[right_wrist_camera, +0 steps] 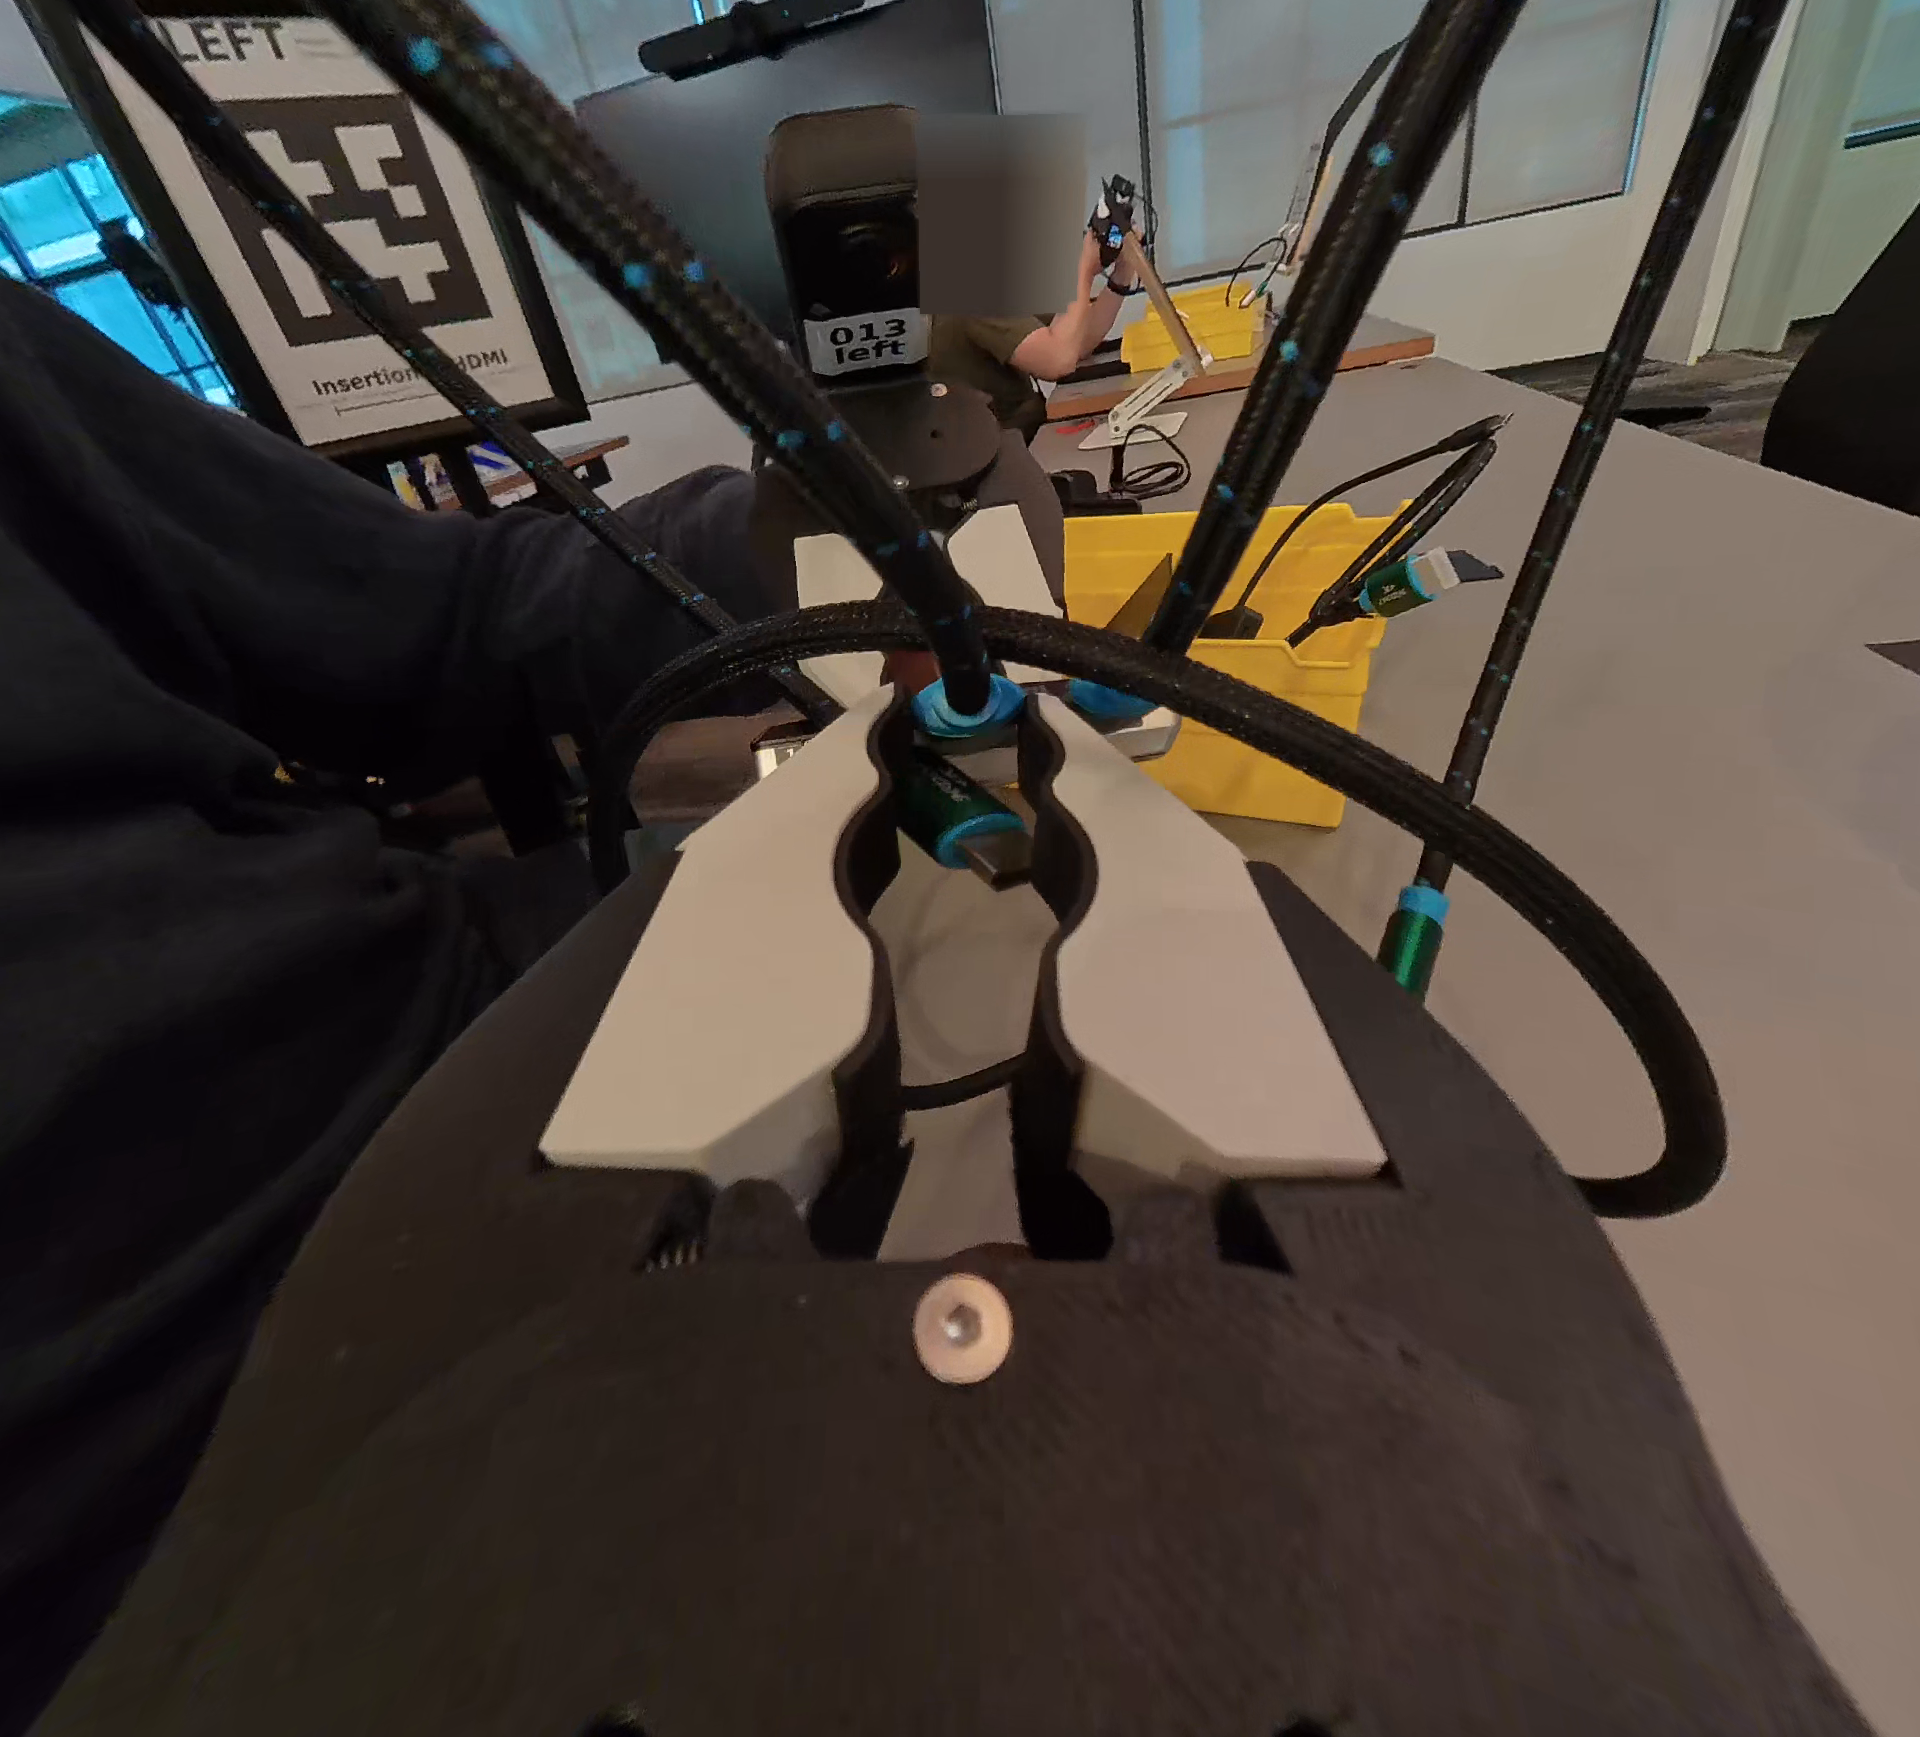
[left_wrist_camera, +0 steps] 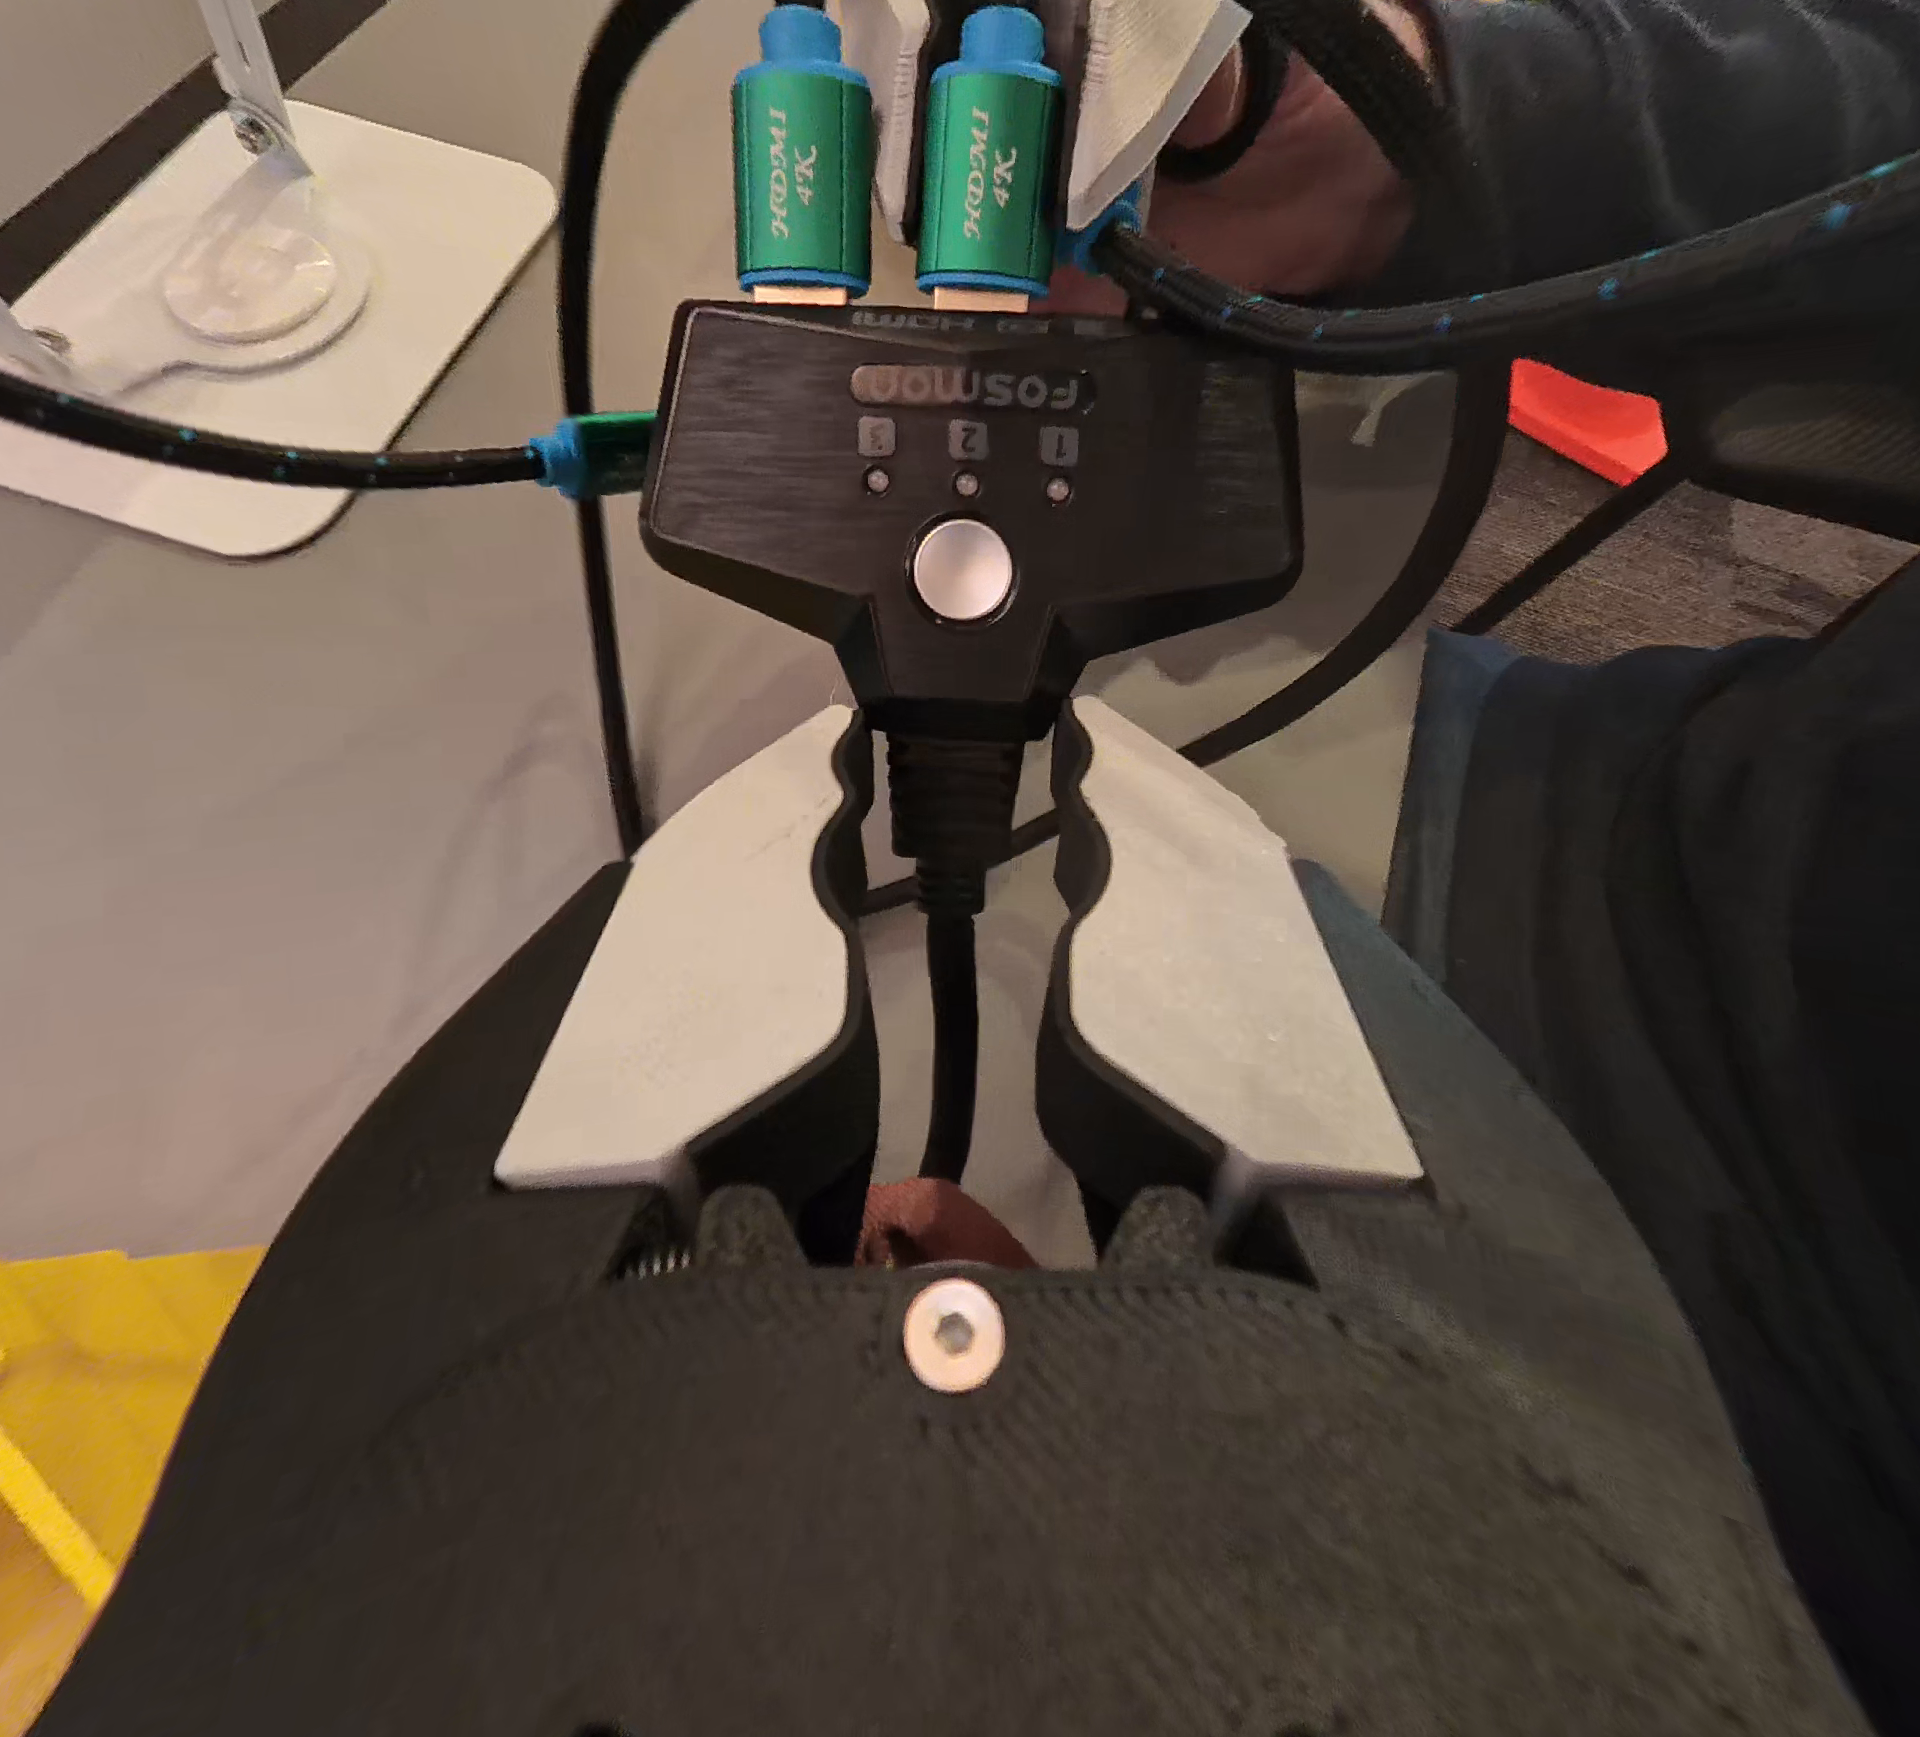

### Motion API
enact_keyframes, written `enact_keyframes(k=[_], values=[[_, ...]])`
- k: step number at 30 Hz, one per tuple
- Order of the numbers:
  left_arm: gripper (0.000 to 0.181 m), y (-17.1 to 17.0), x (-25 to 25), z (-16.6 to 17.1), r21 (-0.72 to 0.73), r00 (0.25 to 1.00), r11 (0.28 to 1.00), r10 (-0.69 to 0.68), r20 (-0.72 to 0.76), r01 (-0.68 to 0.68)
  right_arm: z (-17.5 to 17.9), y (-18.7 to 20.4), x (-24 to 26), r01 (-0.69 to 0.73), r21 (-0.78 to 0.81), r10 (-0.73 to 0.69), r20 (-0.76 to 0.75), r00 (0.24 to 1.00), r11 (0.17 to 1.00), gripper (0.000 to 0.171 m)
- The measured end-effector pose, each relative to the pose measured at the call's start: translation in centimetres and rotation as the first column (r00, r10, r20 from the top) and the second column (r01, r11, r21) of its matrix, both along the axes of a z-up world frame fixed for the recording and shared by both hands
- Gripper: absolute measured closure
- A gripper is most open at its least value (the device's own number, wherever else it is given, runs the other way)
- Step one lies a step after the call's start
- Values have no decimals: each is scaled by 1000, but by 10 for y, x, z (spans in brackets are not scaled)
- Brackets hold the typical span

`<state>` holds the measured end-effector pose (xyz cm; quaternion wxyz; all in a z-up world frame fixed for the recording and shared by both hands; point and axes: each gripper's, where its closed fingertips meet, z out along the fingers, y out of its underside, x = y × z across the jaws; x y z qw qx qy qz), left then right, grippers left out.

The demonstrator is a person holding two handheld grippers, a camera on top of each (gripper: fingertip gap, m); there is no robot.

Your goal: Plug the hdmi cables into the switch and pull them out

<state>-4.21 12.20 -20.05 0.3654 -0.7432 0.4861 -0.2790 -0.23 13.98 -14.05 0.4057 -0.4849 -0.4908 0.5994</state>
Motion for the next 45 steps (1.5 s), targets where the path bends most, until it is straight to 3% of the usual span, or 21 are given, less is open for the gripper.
enact_keyframes(k=[3,8,11,18,24,28,31,38,45], values=[[146,5,-1,5,48,1000,998,30,3,-30,1,4,1,18,-17,-18,-13,1000,1000,153],[107,13,-1,16,198,996,978,79,-47,-68,-2,3,0,23,-36,-23,-13,1000,999,153],[95,16,3,18,329,985,942,115,-132,-66,-1,3,-1,32,-48,-33,-26,999,998,153],[80,17,17,17,508,945,861,180,-274,-17,-1,1,-3,59,-25,-60,-33,998,998,153],[84,14,23,12,490,939,871,168,-300,0,-1,-5,-5,60,45,-59,-30,998,997,154],[77,4,32,18,337,982,941,70,-174,-7,-8,-16,-11,34,116,-35,7,999,993,153],[66,5,26,15,248,986,969,46,-161,-4,-7,-21,-14,15,147,-16,7,1000,989,153],[62,-1,31,-8,235,968,969,-10,-250,71,-13,-32,-21,-24,206,12,56,998,978,153],[63,-4,31,-16,178,972,980,-43,-231,85,-23,-32,-20,-41,258,8,130,991,965,152]])
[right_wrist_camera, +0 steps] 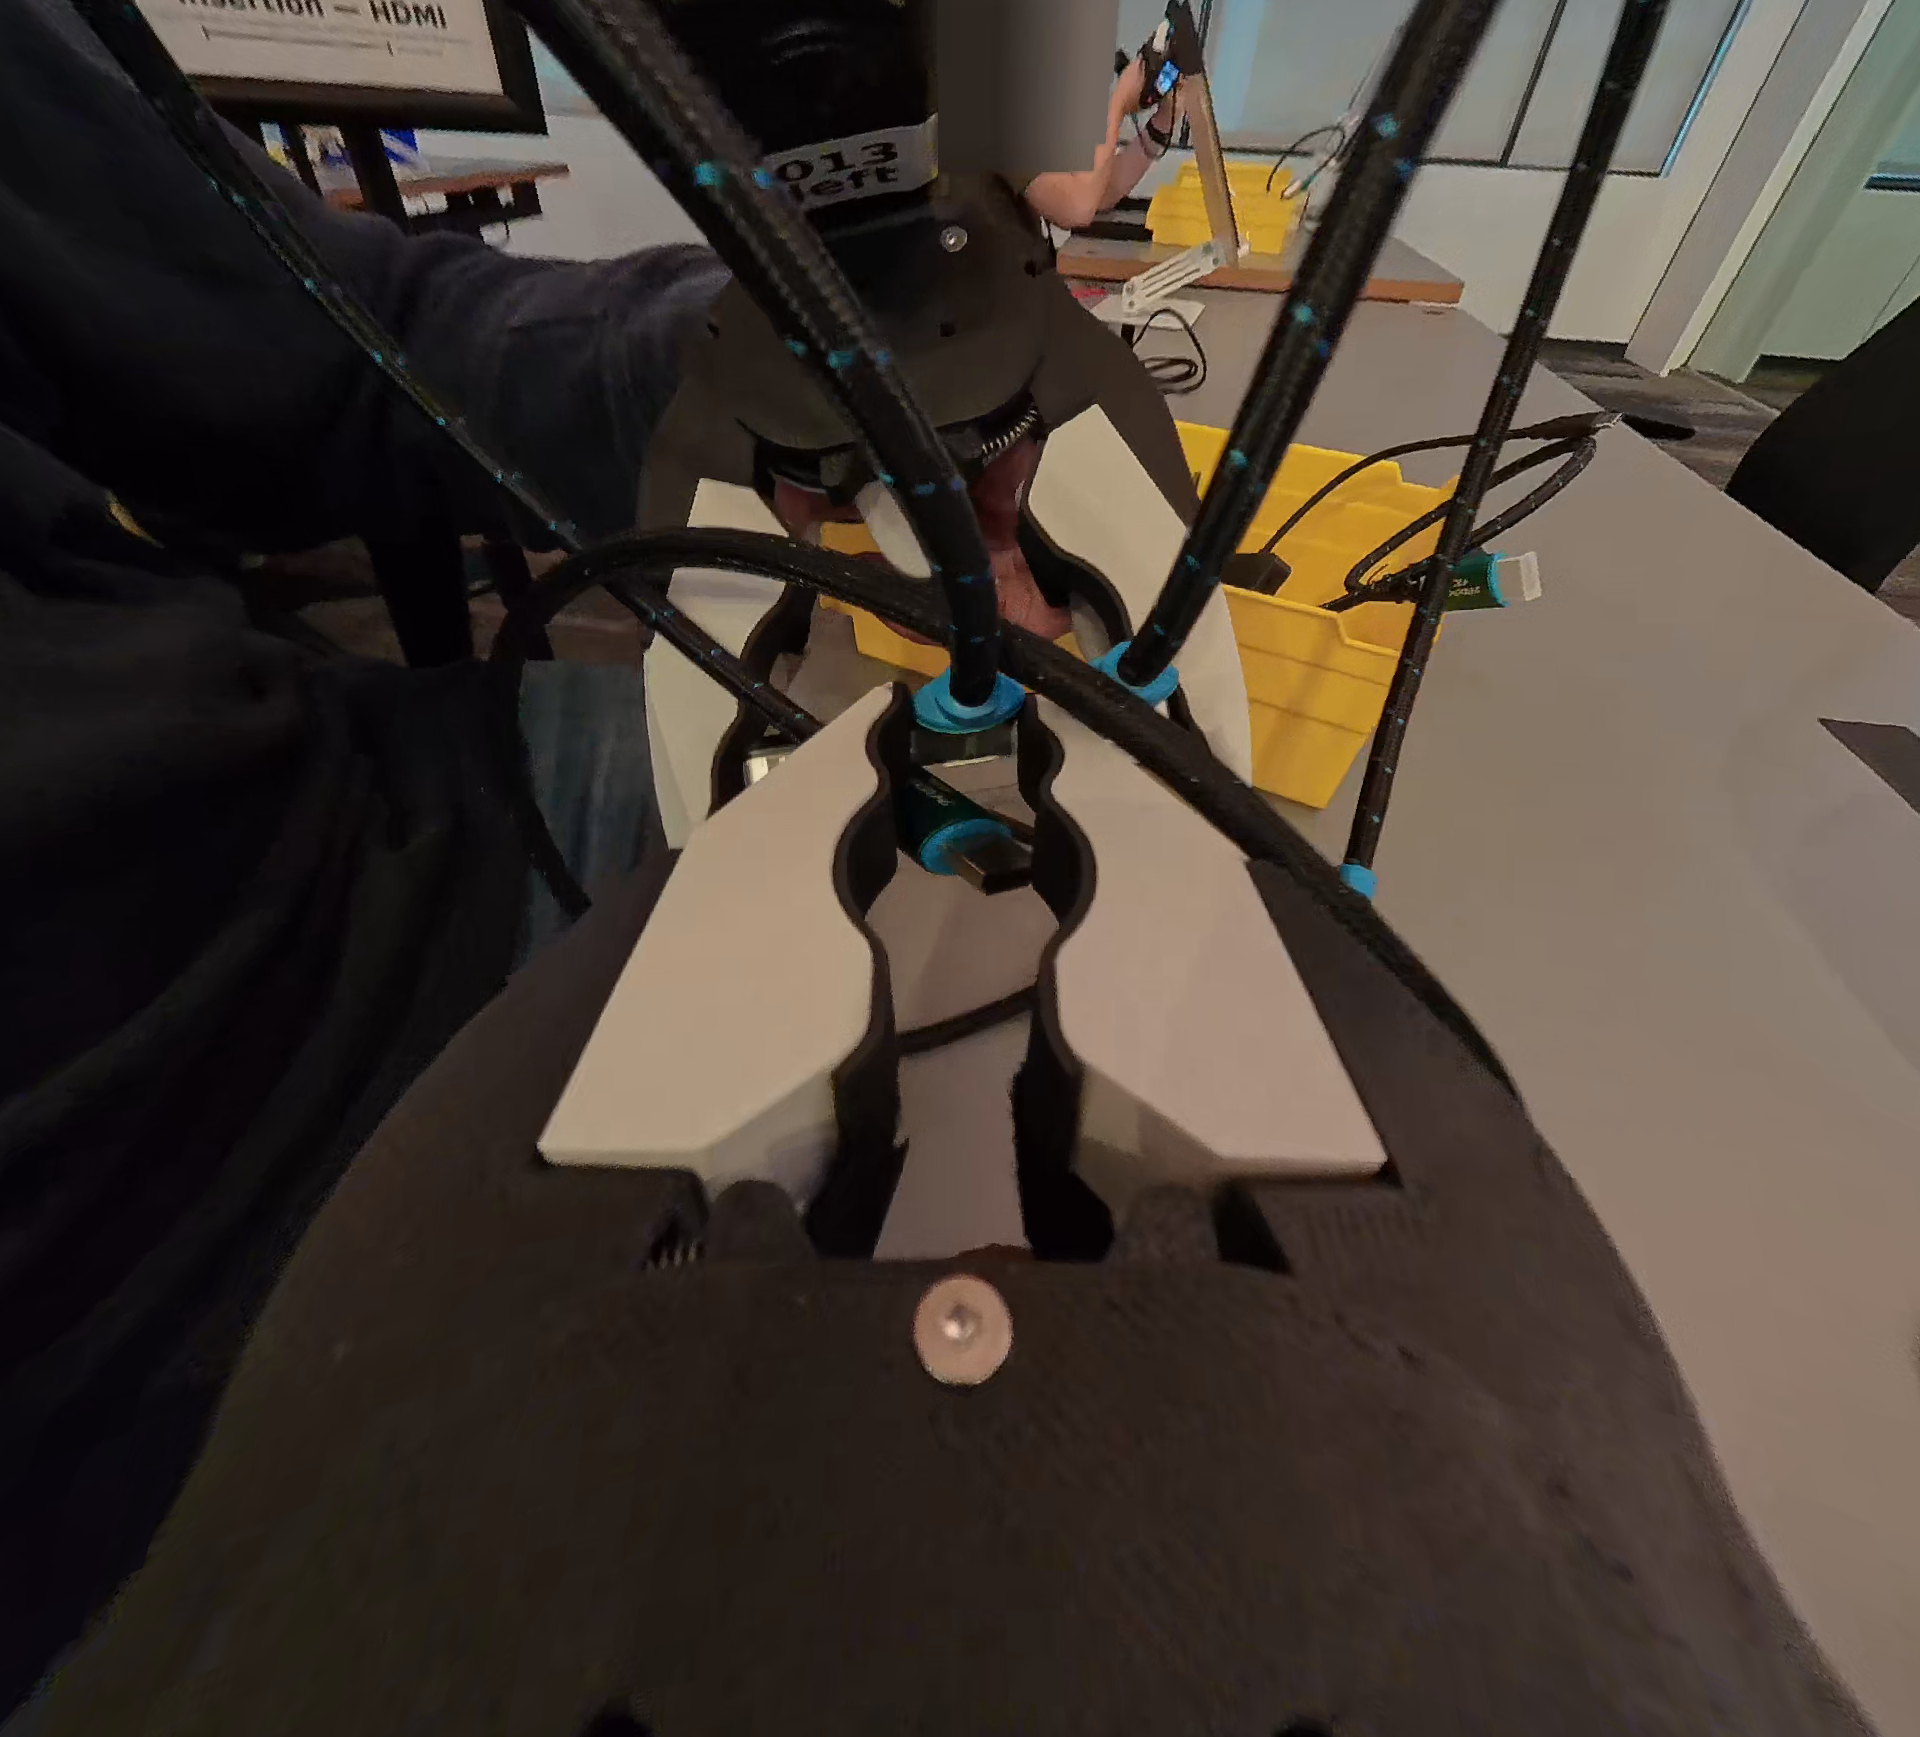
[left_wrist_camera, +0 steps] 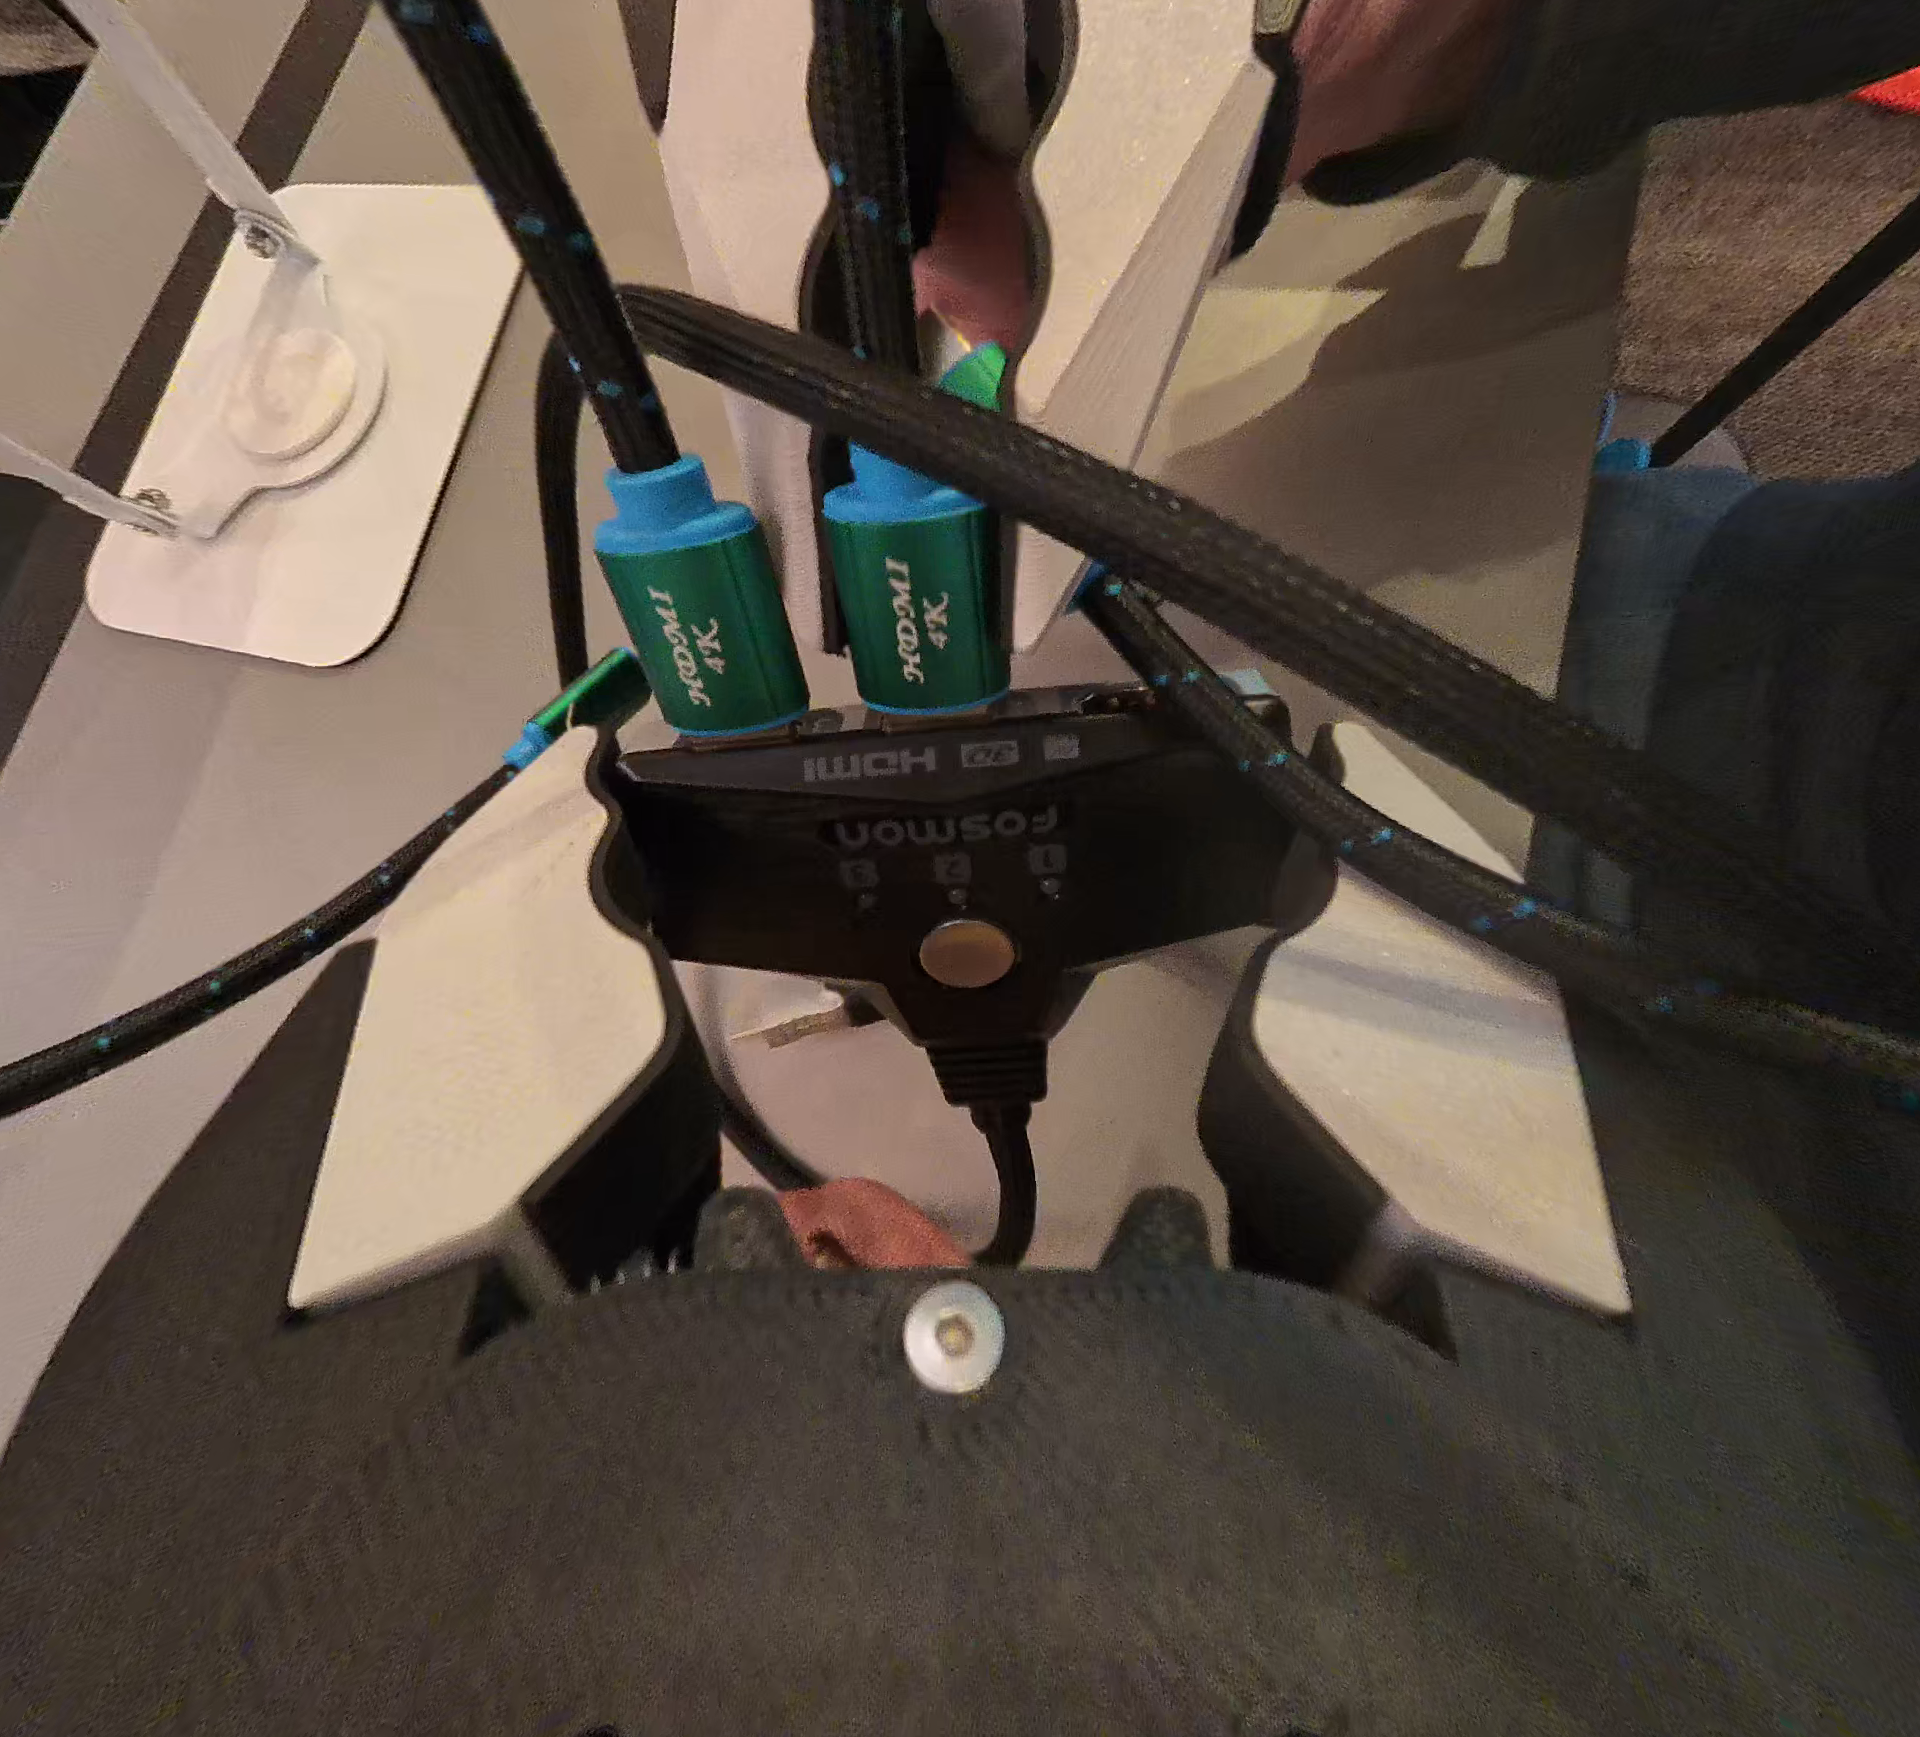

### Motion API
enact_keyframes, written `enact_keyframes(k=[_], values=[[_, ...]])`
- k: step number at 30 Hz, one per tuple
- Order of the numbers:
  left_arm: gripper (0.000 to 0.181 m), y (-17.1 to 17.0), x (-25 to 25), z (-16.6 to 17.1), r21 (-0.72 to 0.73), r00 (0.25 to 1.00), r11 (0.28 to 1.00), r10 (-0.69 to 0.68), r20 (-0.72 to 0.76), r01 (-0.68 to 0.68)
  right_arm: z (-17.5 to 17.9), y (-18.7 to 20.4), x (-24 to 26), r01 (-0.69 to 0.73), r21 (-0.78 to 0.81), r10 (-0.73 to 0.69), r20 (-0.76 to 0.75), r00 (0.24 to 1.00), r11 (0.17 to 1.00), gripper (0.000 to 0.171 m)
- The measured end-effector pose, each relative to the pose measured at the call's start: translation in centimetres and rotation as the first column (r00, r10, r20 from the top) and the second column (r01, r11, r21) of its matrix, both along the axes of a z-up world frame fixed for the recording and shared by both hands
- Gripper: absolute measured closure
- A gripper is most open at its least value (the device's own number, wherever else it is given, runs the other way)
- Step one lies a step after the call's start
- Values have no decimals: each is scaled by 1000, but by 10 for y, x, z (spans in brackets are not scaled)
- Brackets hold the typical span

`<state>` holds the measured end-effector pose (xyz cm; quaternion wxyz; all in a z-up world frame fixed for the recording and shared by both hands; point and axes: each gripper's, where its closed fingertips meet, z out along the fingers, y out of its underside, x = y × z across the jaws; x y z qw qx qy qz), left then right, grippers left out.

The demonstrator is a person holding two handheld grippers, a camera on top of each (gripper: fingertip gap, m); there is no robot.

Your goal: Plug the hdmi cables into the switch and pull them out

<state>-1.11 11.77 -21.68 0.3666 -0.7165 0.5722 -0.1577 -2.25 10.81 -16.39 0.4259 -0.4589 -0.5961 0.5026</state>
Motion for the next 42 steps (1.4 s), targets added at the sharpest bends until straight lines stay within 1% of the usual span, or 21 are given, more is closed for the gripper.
enact_keyframes(k=[3,6,9,19,21,26,33,34,36,37,38,39,40,41,42], values=[[64,-3,1,-1,-38,1000,999,-18,17,19,-5,0,3,-9,56,6,64,998,998,150],[63,-6,-1,-5,-34,999,999,-36,-33,35,-10,-4,4,-38,92,25,131,991,995,149],[64,-7,-1,-7,-29,997,999,-44,-64,42,-12,-6,3,-63,93,45,183,982,994,149],[64,-6,-7,-15,-38,993,999,-38,-108,34,-20,-7,-7,-88,130,39,339,940,988,152],[64,-5,-10,-16,-35,993,999,-35,-114,31,-21,-5,-9,-85,143,33,333,942,986,153],[64,-3,-13,-18,-30,993,999,-36,-115,32,-24,-4,-11,-55,107,23,280,960,993,152],[64,2,-14,-24,-62,998,998,-16,-60,12,-33,3,-10,45,-39,-37,191,981,998,154],[64,2,-15,-25,-66,998,998,-16,-60,12,-34,4,-10,56,-35,-49,187,981,998,154],[63,4,-16,-28,-65,998,998,-4,-68,-1,-37,4,-9,68,20,-70,190,979,997,155],[64,5,-17,-29,-72,997,997,10,-72,-16,-30,3,-7,73,51,-80,149,986,996,169],[64,10,-28,-38,-87,991,995,45,-126,-56,-15,8,0,102,58,-107,81,991,993,171],[64,16,-42,-48,-70,982,994,74,-171,-88,-4,17,8,136,71,-140,54,989,988,171],[64,16,-43,-50,-82,985,991,93,-144,-106,-1,22,14,143,105,-151,73,986,984,171],[65,10,-32,-41,-97,993,991,86,-78,-93,-4,19,15,107,96,-117,109,987,990,171],[64,8,-22,-33,-79,995,993,79,-62,-84,-11,16,15,67,52,-74,150,986,996,171]])
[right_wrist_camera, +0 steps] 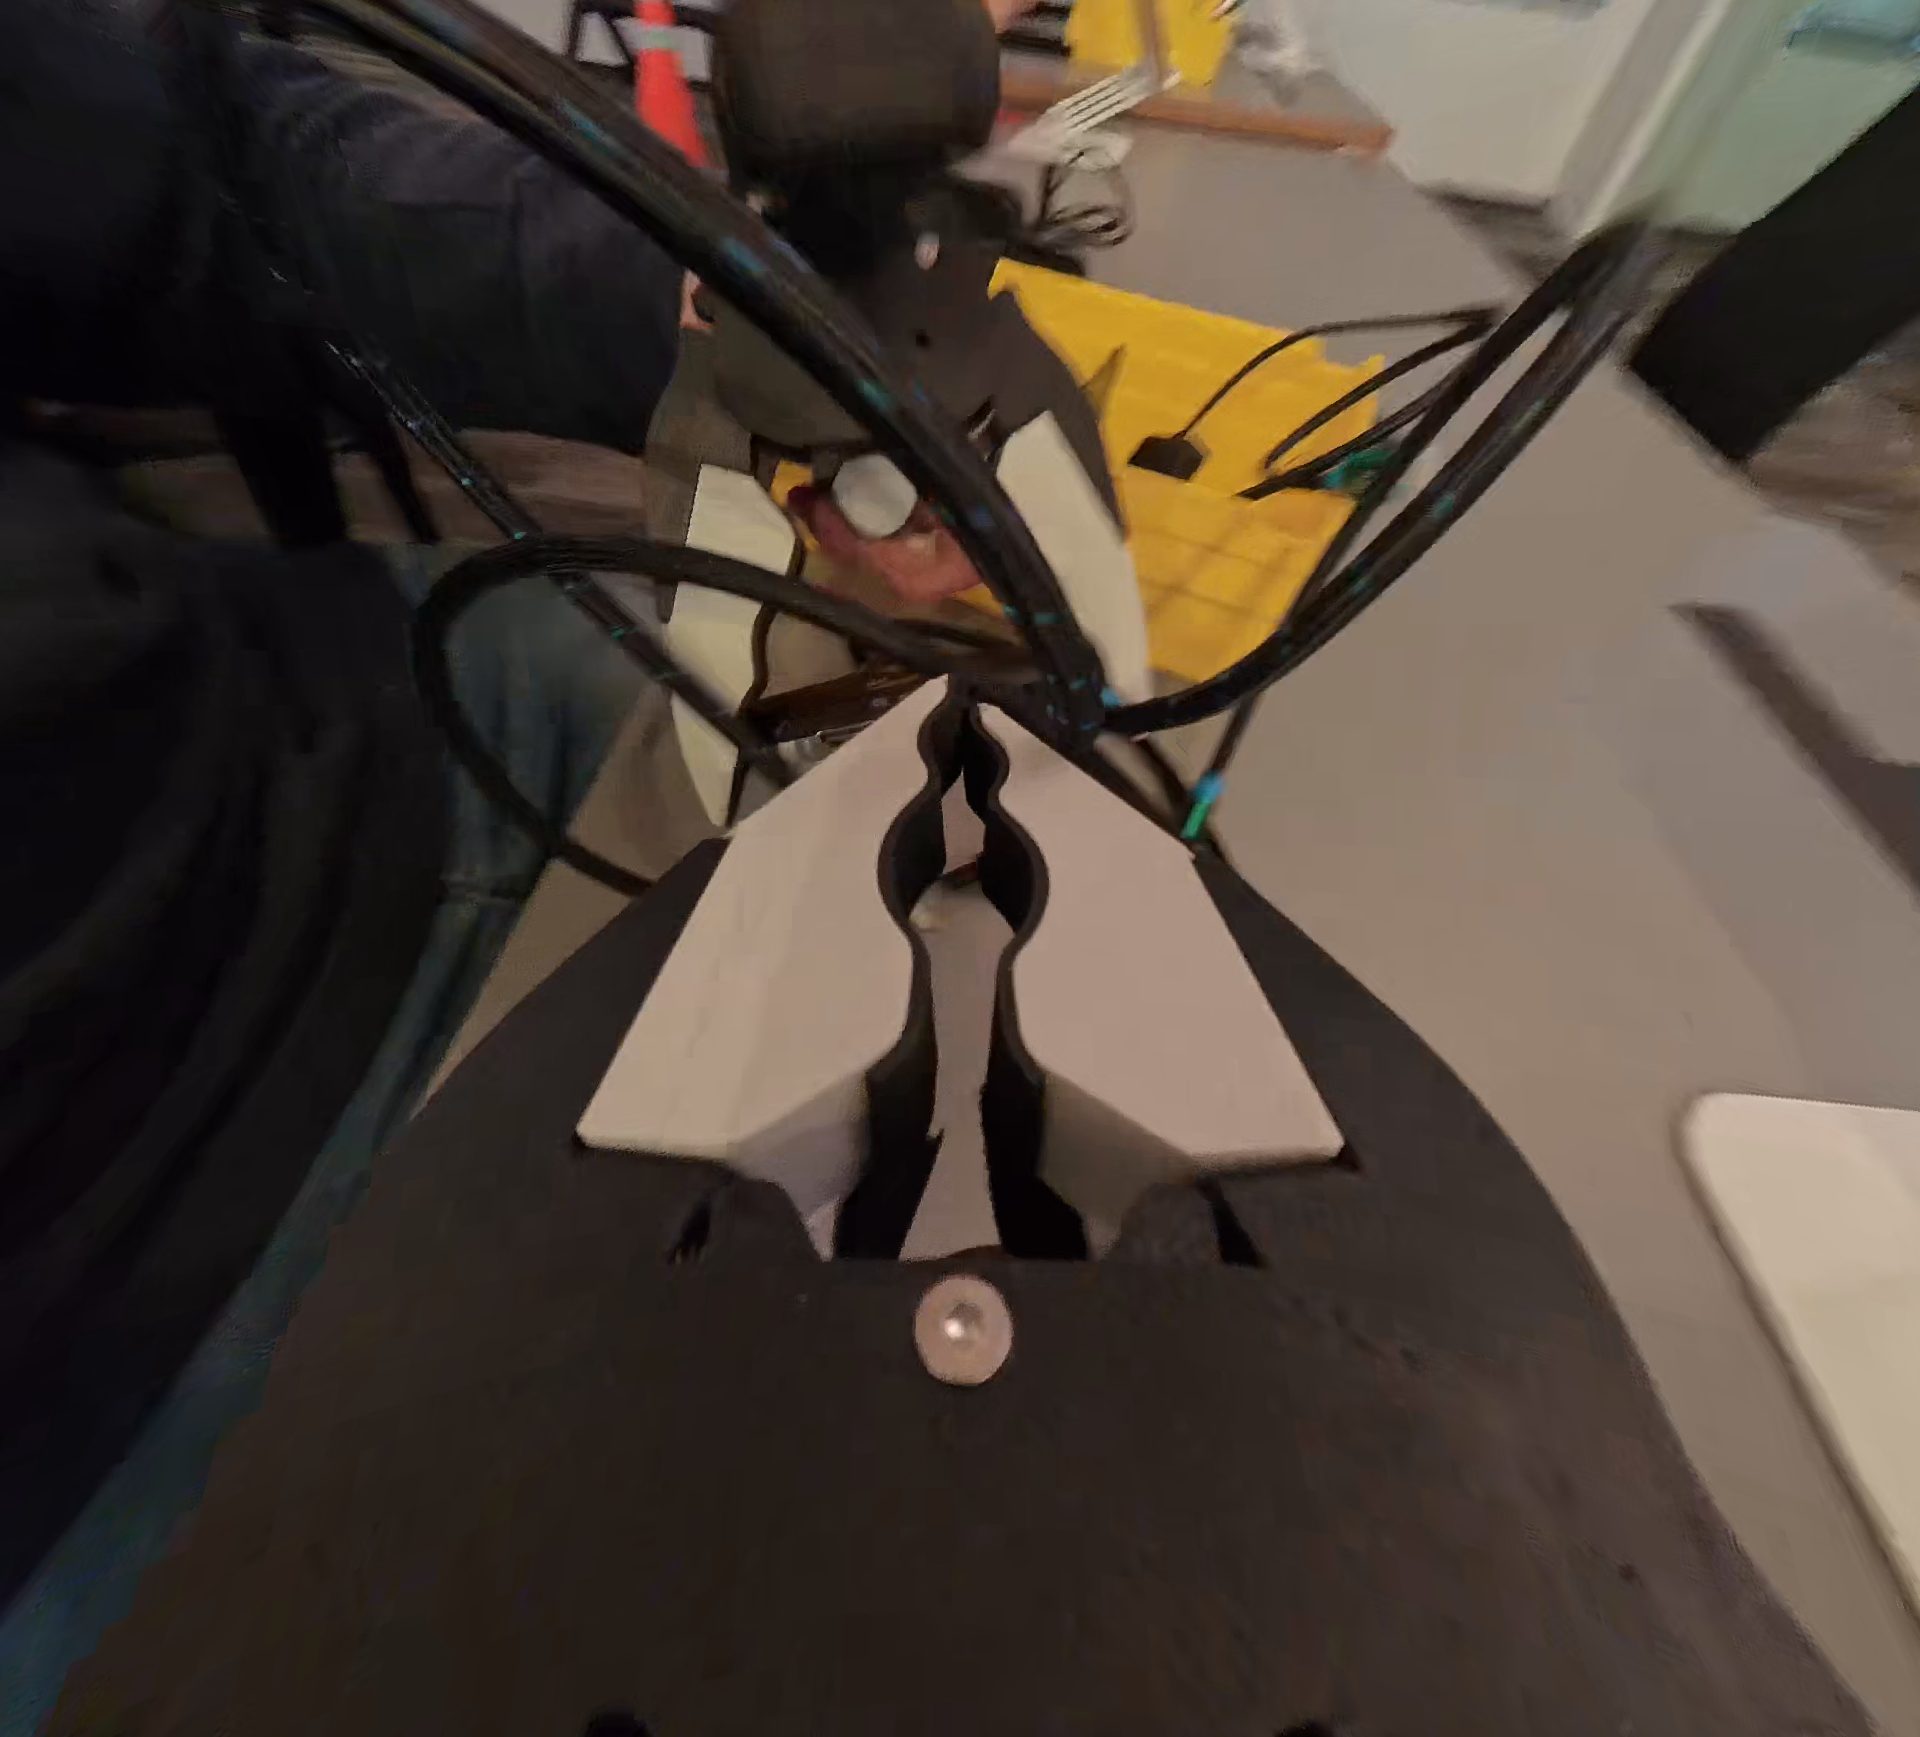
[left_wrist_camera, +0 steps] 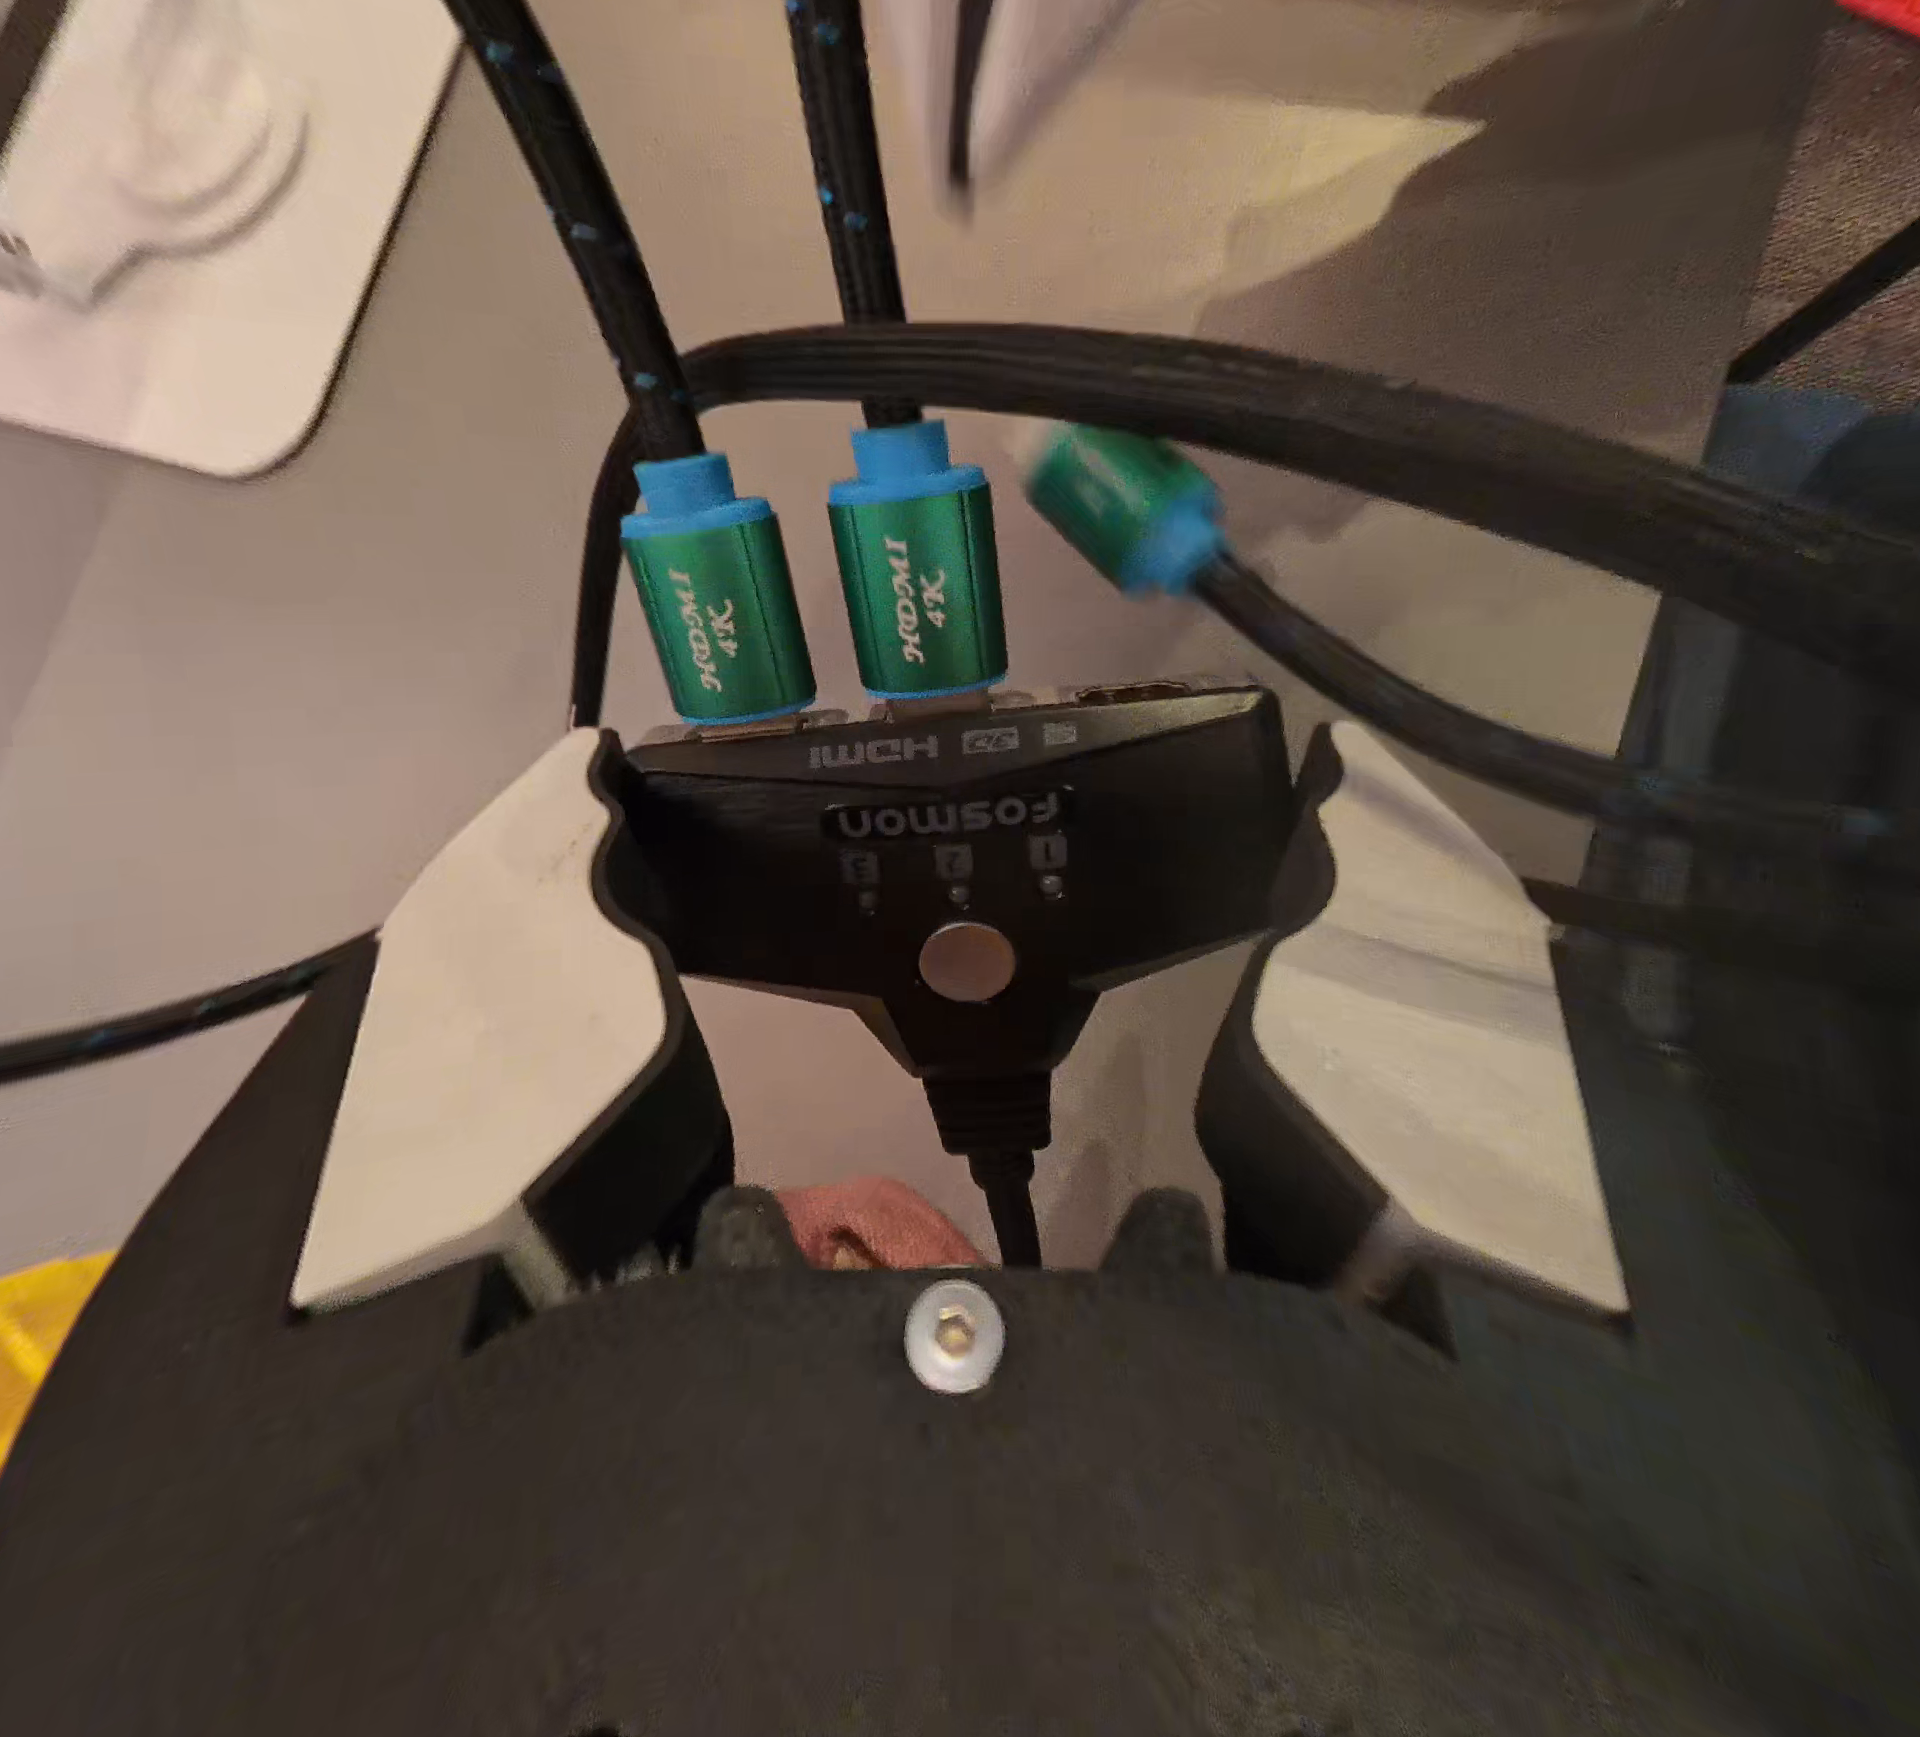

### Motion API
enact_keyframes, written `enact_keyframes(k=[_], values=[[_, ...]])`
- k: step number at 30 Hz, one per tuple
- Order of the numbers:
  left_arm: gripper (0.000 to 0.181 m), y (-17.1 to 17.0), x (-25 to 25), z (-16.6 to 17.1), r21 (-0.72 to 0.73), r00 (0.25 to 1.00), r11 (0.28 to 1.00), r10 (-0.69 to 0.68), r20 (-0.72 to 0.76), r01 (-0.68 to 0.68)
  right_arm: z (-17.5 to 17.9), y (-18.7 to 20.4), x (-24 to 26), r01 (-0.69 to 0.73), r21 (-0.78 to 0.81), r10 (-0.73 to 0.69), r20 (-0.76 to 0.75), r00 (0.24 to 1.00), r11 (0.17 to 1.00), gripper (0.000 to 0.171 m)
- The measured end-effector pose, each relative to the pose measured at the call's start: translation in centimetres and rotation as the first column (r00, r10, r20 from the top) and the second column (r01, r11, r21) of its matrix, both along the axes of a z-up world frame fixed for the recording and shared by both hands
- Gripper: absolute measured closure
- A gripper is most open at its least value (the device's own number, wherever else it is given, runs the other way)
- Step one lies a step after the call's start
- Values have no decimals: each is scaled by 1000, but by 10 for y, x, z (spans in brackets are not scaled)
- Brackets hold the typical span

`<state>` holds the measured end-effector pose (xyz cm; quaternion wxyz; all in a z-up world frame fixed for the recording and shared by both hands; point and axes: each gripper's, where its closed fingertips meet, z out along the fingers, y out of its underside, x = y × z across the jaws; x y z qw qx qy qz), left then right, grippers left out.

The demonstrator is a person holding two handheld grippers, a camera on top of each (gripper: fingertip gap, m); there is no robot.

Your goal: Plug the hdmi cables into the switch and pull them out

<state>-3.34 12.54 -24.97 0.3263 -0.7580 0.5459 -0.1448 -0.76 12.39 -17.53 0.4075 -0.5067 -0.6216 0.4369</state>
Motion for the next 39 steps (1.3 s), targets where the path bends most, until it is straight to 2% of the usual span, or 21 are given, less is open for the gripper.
enact_keyframes(k=[3,8,9,12,13,16,19,22,24,25,27,30,31,32,33,35,39], values=[[64,3,5,5,41,999,998,-37,-40,39,-19,4,-1,11,5,-12,56,998,1000,171],[64,-2,3,-4,12,998,999,-48,-49,49,-26,8,2,32,29,-35,90,995,999,149],[64,-2,4,-5,14,997,999,-51,-51,52,-27,12,6,45,29,-47,107,993,999,148],[64,-1,3,-1,40,996,997,-60,-60,62,-36,35,25,129,16,-130,218,967,991,168],[64,0,2,1,48,996,997,-59,-60,62,-35,44,31,173,23,-174,230,957,985,169],[64,1,1,7,64,997,995,-68,-48,71,-15,49,28,186,13,-187,125,974,982,161],[64,0,-2,8,80,993,993,-85,-80,91,-3,48,17,171,48,-174,85,981,984,156],[65,-5,1,8,84,988,988,-121,-97,129,-4,37,1,63,74,-71,104,992,995,152],[65,-7,1,5,89,983,986,-132,-128,144,-5,26,-6,-39,78,31,100,995,996,162],[64,-8,0,4,91,980,984,-138,-141,152,-4,23,-8,-70,67,63,99,993,995,157],[64,-11,-1,2,87,978,983,-150,-145,163,-6,15,-8,-140,50,132,131,983,989,165],[64,-13,0,1,83,975,980,-167,-145,180,-10,12,-2,-180,36,169,201,965,983,163],[64,-14,1,1,82,976,980,-169,-138,181,-5,9,-1,-196,27,188,182,965,980,161],[64,-12,2,1,78,977,982,-161,-141,173,4,4,0,-223,-5,221,144,965,975,146],[65,-10,1,0,80,977,982,-155,-147,168,7,2,1,-235,-25,236,140,962,972,145],[65,-11,2,1,74,978,982,-163,-133,174,-9,14,-3,-160,33,148,232,961,987,154],[65,-10,-1,-3,76,972,983,-155,-176,170,-20,13,-15,-136,50,120,242,963,989,162]])
